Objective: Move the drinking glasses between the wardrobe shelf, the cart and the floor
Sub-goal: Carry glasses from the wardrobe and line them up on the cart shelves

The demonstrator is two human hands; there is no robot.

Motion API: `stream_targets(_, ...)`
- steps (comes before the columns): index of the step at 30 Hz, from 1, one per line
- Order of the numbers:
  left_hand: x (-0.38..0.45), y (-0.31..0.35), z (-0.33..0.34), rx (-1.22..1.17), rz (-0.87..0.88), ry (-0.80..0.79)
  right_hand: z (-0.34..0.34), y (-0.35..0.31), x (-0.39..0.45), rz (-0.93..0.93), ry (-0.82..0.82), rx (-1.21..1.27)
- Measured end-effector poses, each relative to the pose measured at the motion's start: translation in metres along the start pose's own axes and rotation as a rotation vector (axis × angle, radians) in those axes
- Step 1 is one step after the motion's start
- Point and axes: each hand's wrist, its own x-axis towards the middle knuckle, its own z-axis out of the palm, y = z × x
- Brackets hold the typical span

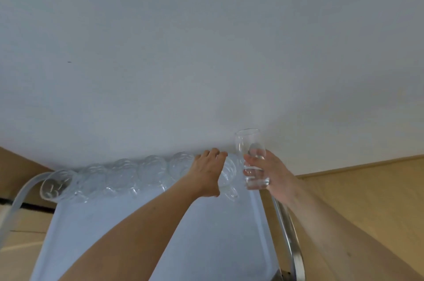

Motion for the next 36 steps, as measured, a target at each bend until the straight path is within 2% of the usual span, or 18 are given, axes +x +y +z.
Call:
stream_targets(7, 0.034, -0.017, 0.007, 0.058, -0.014, -0.047, -0.004, -0.007, 0.028, 0.030, 0.068, -0.050)
stream_targets(15, 0.047, -0.034, 0.020, 0.012, -0.067, -0.081, -0.006, -0.004, 0.049, 0.013, 0.017, -0.025)
stream_targets(21, 0.048, -0.039, 0.026, -0.026, -0.097, -0.052, -0.007, 0.000, 0.058, -0.010, -0.017, -0.035)
stream_targets(27, 0.044, -0.046, 0.031, -0.043, -0.083, -0.032, -0.003, 0.008, 0.056, -0.005, 0.025, -0.022)
stream_targets(31, 0.033, -0.043, 0.034, -0.065, -0.143, -0.009, 0.002, 0.012, 0.051, 0.025, 0.036, -0.015)
stream_targets(36, 0.002, -0.048, 0.035, -0.172, -0.140, 0.126, 0.025, 0.024, 0.040, 0.034, 0.009, -0.020)
